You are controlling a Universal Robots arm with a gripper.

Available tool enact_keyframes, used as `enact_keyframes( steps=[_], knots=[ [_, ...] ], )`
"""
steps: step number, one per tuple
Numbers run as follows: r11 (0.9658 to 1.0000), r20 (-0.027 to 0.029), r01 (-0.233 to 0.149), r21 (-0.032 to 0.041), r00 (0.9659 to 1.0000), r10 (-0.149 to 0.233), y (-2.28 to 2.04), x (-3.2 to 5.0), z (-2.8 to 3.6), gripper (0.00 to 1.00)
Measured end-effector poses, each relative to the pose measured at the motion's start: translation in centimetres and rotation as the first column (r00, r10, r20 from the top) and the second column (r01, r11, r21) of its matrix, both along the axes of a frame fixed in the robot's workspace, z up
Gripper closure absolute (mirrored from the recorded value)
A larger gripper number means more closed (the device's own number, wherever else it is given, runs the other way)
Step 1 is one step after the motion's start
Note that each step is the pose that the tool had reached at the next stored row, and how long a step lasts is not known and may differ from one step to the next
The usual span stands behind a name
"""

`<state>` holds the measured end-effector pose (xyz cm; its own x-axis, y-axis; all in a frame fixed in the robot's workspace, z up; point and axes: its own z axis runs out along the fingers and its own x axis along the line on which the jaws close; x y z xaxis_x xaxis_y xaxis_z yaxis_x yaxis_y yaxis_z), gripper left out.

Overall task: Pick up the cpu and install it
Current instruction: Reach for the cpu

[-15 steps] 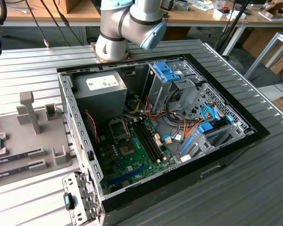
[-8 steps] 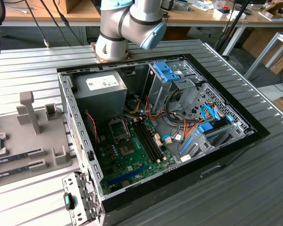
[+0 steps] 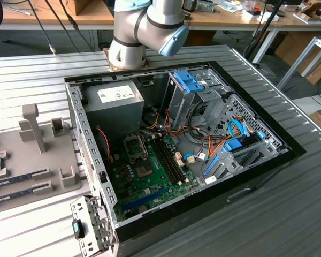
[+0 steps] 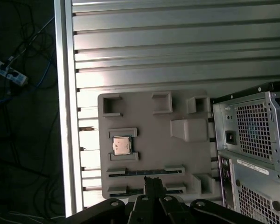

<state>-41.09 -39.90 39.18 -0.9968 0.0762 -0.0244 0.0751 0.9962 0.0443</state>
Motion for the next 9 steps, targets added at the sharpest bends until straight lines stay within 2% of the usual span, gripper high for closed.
enact_keyframes(
  steps=[9],
  knots=[
    [1.0,0.0,0.0,0.0,1.0,0.0,0.0,-0.43,-0.05,0.89]
  ],
)
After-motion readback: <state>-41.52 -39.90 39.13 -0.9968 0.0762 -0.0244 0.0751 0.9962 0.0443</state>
